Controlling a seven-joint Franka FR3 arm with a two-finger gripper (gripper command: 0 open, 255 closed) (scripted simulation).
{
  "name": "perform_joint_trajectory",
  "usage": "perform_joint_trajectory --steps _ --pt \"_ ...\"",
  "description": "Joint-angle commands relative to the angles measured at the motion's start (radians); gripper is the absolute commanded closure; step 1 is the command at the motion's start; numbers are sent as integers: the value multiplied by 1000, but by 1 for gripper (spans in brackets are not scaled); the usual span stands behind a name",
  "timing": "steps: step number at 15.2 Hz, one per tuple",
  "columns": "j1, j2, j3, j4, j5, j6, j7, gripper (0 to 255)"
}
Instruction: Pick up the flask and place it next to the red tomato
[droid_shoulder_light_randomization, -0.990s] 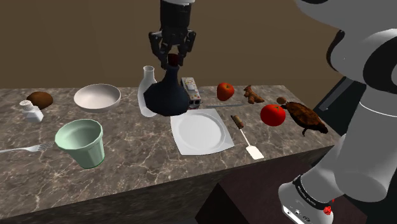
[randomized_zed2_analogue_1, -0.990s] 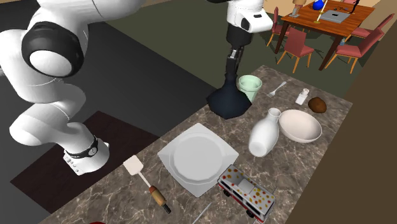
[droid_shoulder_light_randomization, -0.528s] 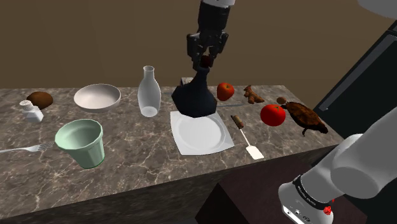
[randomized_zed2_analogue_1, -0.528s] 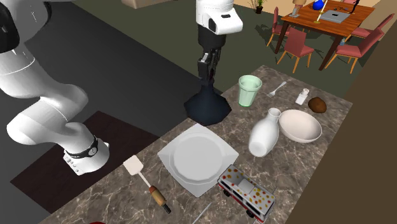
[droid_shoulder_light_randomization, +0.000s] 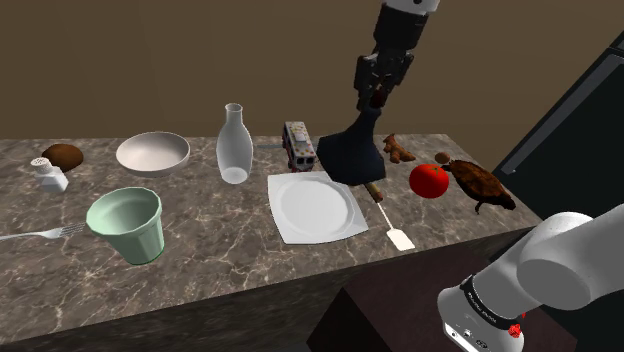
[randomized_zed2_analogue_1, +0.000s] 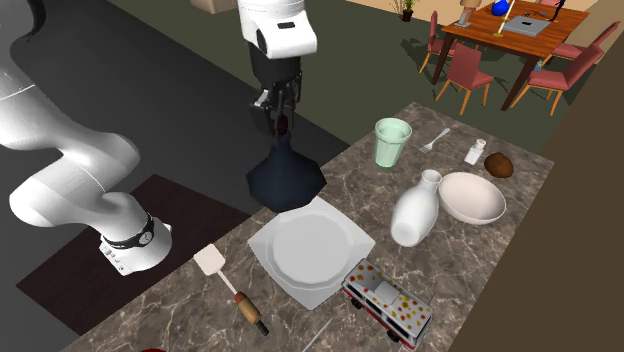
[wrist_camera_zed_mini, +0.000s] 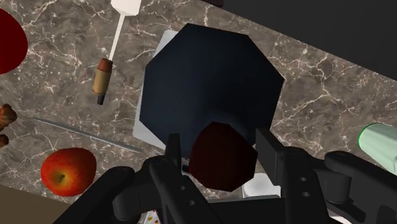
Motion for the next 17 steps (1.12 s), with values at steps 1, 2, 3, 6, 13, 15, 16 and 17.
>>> perform_joint_trajectory --steps 1,2,3,6,13,15,16,17 --pt "-5 -66 -31 -57 12 -7 -42 255" --pt "-8 -98 -48 -81 15 -14 -63 255" --pt "-10 -130 -65 -105 16 -23 -84 255" --pt "-16 -219 -118 -168 13 -52 -145 255" --pt "-35 -400 -243 -272 -32 -136 -283 255" --pt "-42 -445 -280 -291 -54 -162 -322 255" --pt "-46 -465 -298 -299 -66 -175 -342 255" --pt "-50 -485 -317 -306 -79 -188 -362 255"
